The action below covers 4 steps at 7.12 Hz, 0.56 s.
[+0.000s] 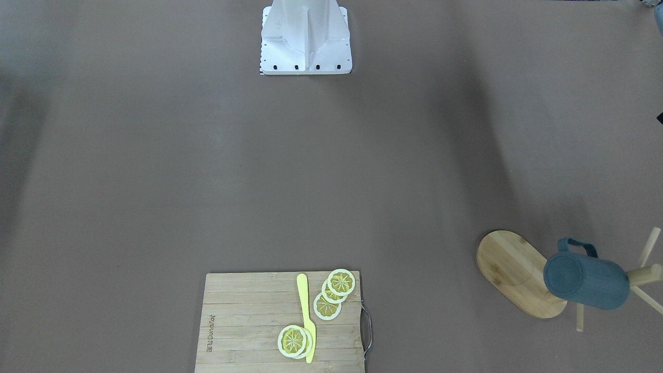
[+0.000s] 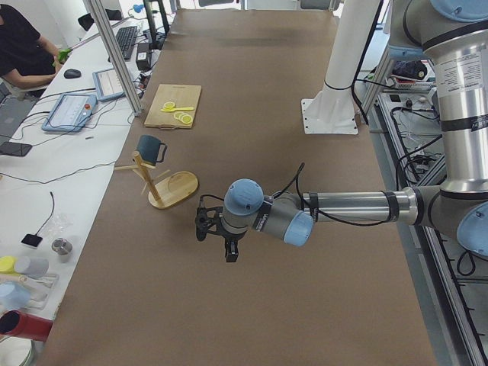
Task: Hang cup on storage rack
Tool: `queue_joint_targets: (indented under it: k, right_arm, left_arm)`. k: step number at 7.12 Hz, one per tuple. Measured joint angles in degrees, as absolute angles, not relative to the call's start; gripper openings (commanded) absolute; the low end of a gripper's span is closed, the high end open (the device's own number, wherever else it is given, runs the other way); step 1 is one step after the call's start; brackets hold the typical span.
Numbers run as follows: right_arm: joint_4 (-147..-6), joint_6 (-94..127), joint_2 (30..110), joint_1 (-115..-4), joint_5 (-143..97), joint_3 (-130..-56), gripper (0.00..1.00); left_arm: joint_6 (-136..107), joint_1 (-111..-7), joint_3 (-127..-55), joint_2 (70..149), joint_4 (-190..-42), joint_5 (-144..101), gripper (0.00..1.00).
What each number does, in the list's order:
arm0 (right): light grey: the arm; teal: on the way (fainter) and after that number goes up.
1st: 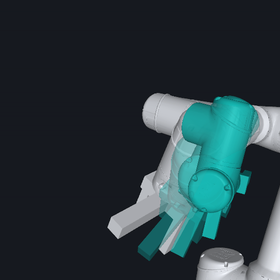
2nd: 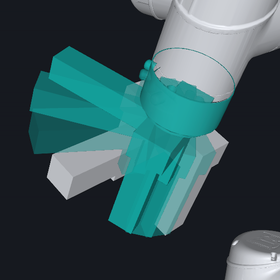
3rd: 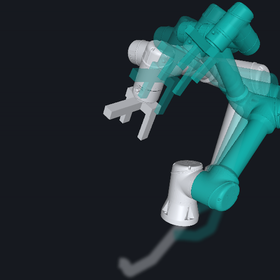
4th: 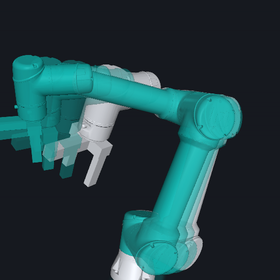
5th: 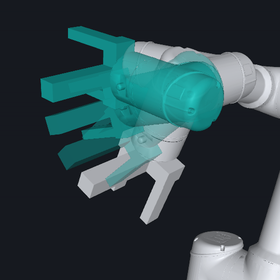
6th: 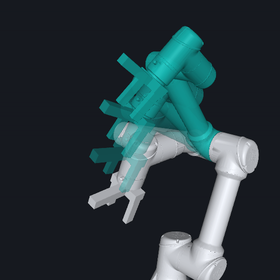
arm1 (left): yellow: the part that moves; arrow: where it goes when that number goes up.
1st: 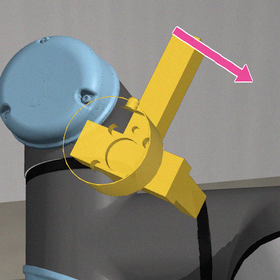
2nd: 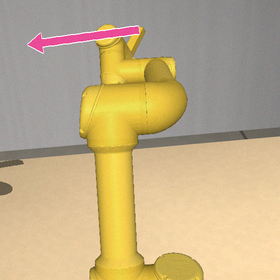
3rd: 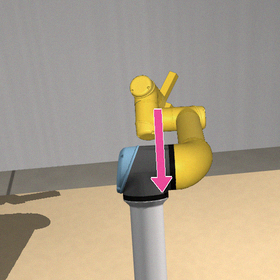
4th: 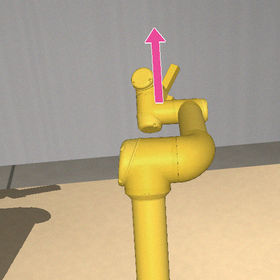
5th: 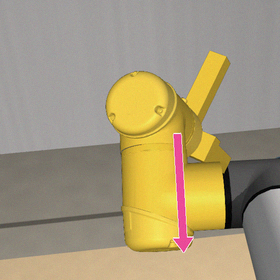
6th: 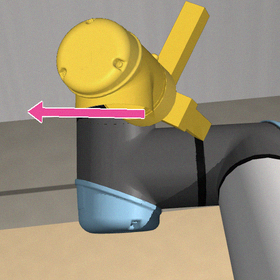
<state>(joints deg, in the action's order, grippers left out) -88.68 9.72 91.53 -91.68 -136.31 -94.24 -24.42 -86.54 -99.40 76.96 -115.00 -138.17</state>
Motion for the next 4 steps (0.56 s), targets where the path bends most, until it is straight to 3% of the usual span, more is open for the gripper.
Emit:
queue_joint_targets:
  k: [4]
  right_arm:
    - [-88.60, 9.82, 90.74, -90.57, -136.34, -94.35, 1.00]
  left_arm:
    - [-14.12, -86.14, -100.40, 77.87, -108.18, -137.64, 0.99]
